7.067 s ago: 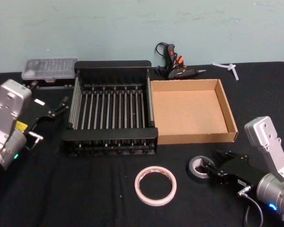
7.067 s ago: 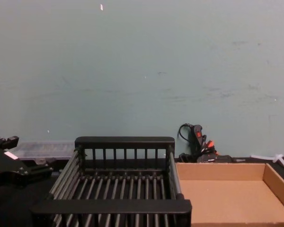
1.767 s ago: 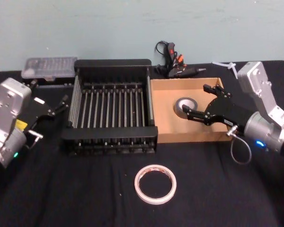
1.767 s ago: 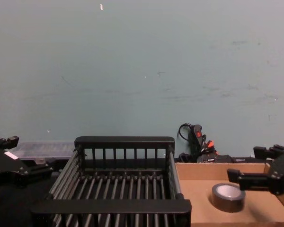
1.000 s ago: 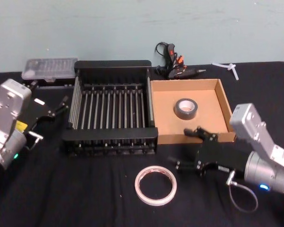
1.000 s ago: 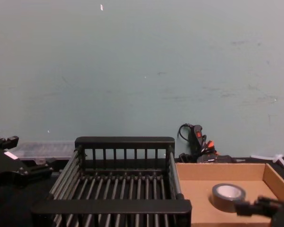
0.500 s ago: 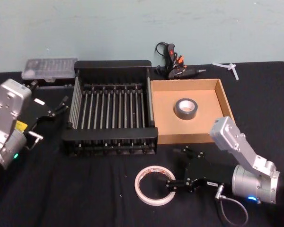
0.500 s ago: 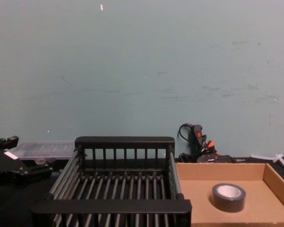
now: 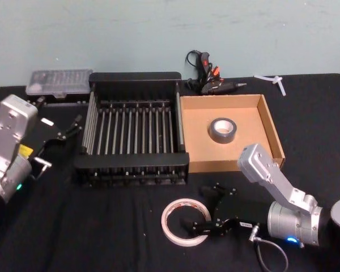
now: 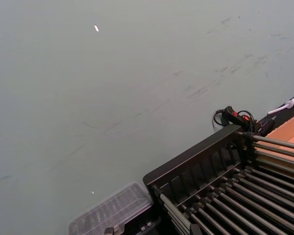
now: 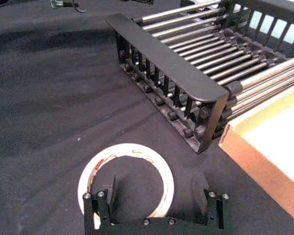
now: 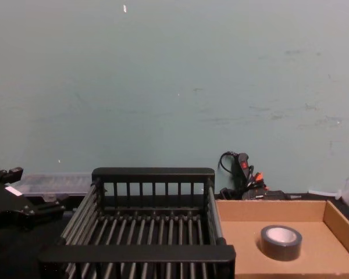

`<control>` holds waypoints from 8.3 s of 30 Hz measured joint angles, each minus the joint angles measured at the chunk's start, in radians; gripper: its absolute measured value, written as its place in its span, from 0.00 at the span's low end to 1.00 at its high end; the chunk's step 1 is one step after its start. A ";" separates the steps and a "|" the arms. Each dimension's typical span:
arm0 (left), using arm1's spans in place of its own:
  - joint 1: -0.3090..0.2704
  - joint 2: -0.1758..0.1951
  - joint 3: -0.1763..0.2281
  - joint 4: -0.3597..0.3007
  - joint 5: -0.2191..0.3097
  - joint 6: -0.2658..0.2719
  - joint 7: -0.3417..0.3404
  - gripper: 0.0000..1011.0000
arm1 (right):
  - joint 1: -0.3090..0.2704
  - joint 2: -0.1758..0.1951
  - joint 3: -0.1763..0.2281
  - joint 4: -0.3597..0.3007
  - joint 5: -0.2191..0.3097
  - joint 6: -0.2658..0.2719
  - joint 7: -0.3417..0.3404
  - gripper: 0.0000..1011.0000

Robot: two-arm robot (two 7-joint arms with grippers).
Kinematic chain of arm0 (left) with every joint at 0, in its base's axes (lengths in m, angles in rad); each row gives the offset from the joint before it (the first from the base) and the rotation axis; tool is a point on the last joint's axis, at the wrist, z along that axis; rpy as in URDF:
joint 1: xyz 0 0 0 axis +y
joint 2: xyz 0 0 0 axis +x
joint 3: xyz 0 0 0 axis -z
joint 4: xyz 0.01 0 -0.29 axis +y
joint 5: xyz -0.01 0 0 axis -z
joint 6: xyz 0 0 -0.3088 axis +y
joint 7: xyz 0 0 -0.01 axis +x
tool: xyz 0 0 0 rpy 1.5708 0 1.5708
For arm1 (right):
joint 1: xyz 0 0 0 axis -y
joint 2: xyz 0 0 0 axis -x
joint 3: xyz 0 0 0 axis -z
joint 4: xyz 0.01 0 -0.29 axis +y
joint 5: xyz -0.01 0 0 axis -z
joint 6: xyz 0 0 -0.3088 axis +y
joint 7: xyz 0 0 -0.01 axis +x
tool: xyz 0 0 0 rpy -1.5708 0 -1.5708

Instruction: Pick up the white tape and place it into the black box , Pick up the silver tape and place it into the brown box.

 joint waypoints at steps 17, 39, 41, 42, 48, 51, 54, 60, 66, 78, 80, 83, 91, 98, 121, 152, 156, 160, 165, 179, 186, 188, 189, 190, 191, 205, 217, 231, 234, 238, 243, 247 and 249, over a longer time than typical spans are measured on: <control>0.000 0.000 0.000 0.000 0.000 0.000 0.000 0.99 | 0.012 -0.009 -0.019 0.017 -0.023 -0.012 -0.024 0.99; 0.000 0.000 0.000 0.000 0.000 0.000 0.000 0.99 | 0.012 -0.027 -0.015 0.030 -0.050 -0.020 -0.031 0.99; 0.000 0.000 0.000 0.000 0.000 0.000 0.000 0.99 | 0.011 -0.027 -0.014 0.030 -0.051 -0.019 -0.030 0.99; 0.000 0.000 0.000 0.000 0.000 0.000 0.000 0.99 | 0.010 -0.027 -0.014 0.030 -0.051 -0.018 -0.030 0.99; 0.000 0.000 0.000 0.000 0.000 0.000 0.000 0.99 | 0.009 -0.029 -0.014 0.031 -0.055 -0.015 -0.029 0.99; 0.000 0.000 0.000 0.000 0.000 0.000 0.000 0.99 | 0.009 -0.029 -0.014 0.030 -0.060 -0.014 -0.032 0.99; 0.000 0.000 0.000 0.000 0.000 0.000 0.000 0.99 | 0.008 -0.029 -0.014 0.030 -0.059 -0.014 -0.032 0.99; 0.000 0.000 0.000 0.000 0.000 0.000 0.000 0.99 | 0.008 -0.029 -0.014 0.029 -0.058 -0.014 -0.031 0.99; 0.000 0.000 0.000 0.000 0.000 0.000 0.000 0.99 | 0.008 -0.028 -0.014 0.029 -0.057 -0.015 -0.030 0.88; 0.000 0.000 0.000 0.000 0.000 0.000 0.000 0.99 | 0.008 -0.028 -0.014 0.029 -0.056 -0.015 -0.030 0.54; 0.000 0.000 0.000 0.000 0.000 0.000 0.000 0.99 | 0.008 -0.028 -0.014 0.029 -0.056 -0.015 -0.029 0.47; 0.000 0.000 0.000 0.000 0.000 0.000 0.000 0.99 | 0.008 -0.028 -0.014 0.029 -0.055 -0.015 -0.029 0.39; 0.000 0.000 0.000 0.000 0.000 0.000 0.000 0.99 | 0.008 -0.028 -0.014 0.029 -0.055 -0.015 -0.029 0.12; 0.000 0.000 0.000 0.000 0.000 0.000 0.000 0.99 | 0.008 -0.028 -0.014 0.029 -0.055 -0.015 -0.029 0.09; 0.000 0.000 0.000 0.000 0.000 0.000 0.000 0.99 | -0.027 0.053 0.048 -0.105 0.055 -0.054 0.025 0.09; 0.000 0.000 0.000 0.000 0.000 0.000 0.000 0.99 | 0.223 -0.099 0.035 0.025 0.065 -0.060 -0.065 0.09; 0.000 0.000 0.000 0.000 0.000 0.000 0.000 0.99 | 0.285 -0.161 0.011 0.104 0.034 -0.045 -0.091 0.09; 0.000 0.000 0.000 0.000 0.000 0.000 0.000 0.99 | 0.329 -0.207 -0.006 0.171 0.007 -0.038 -0.109 0.09; 0.000 0.000 0.000 0.000 0.000 0.000 0.000 0.99 | 0.379 -0.267 -0.021 0.262 -0.026 -0.038 -0.126 0.09; 0.000 0.000 0.000 0.000 0.000 0.000 0.000 0.99 | 0.486 -0.402 -0.039 0.528 -0.112 -0.068 -0.167 0.09; 0.000 0.000 0.000 0.000 0.000 0.000 0.000 0.99 | 0.493 -0.418 -0.035 0.559 -0.130 -0.072 -0.175 0.09; 0.000 0.000 0.000 0.000 0.000 0.000 0.000 0.99 | 0.493 -0.418 -0.035 0.558 -0.130 -0.072 -0.175 0.09; 0.000 0.000 0.000 0.000 0.000 0.000 0.000 0.99 | 0.493 -0.418 -0.035 0.558 -0.130 -0.072 -0.174 0.09; 0.000 0.000 0.000 0.000 0.000 0.000 0.000 0.99 | 0.493 -0.418 -0.035 0.558 -0.129 -0.072 -0.174 0.09; 0.000 0.000 0.000 0.000 0.000 0.000 0.000 0.99 | 0.493 -0.418 -0.035 0.558 -0.129 -0.072 -0.174 0.09; 0.000 0.000 0.000 0.000 0.000 0.000 0.000 0.99 | 0.493 -0.416 -0.036 0.555 -0.126 -0.072 -0.173 0.42; 0.000 0.000 0.000 0.000 0.000 0.000 0.000 0.99 | 0.493 -0.416 -0.036 0.554 -0.125 -0.071 -0.172 0.75; 0.000 0.000 0.000 0.000 0.000 0.000 0.000 0.99 | 0.493 -0.416 -0.036 0.554 -0.124 -0.071 -0.172 0.99; 0.000 0.000 0.000 0.000 0.000 0.000 0.000 0.99 | 0.493 -0.416 -0.036 0.554 -0.124 -0.071 -0.172 0.99; 0.000 0.000 0.000 0.000 0.000 0.000 0.000 0.99 | 0.493 -0.416 -0.036 0.554 -0.124 -0.071 -0.172 0.99; 0.000 0.000 0.000 0.000 0.000 0.000 0.000 0.99 | 0.469 -0.399 -0.014 0.508 -0.121 -0.071 -0.151 0.99; 0.000 0.000 0.000 0.000 0.000 0.000 0.000 0.99 | 0.440 -0.375 0.008 0.450 -0.112 -0.067 -0.138 0.99; 0.000 0.000 0.000 0.000 0.000 0.000 0.000 0.99 | 0.422 -0.359 0.021 0.414 -0.104 -0.066 -0.131 0.99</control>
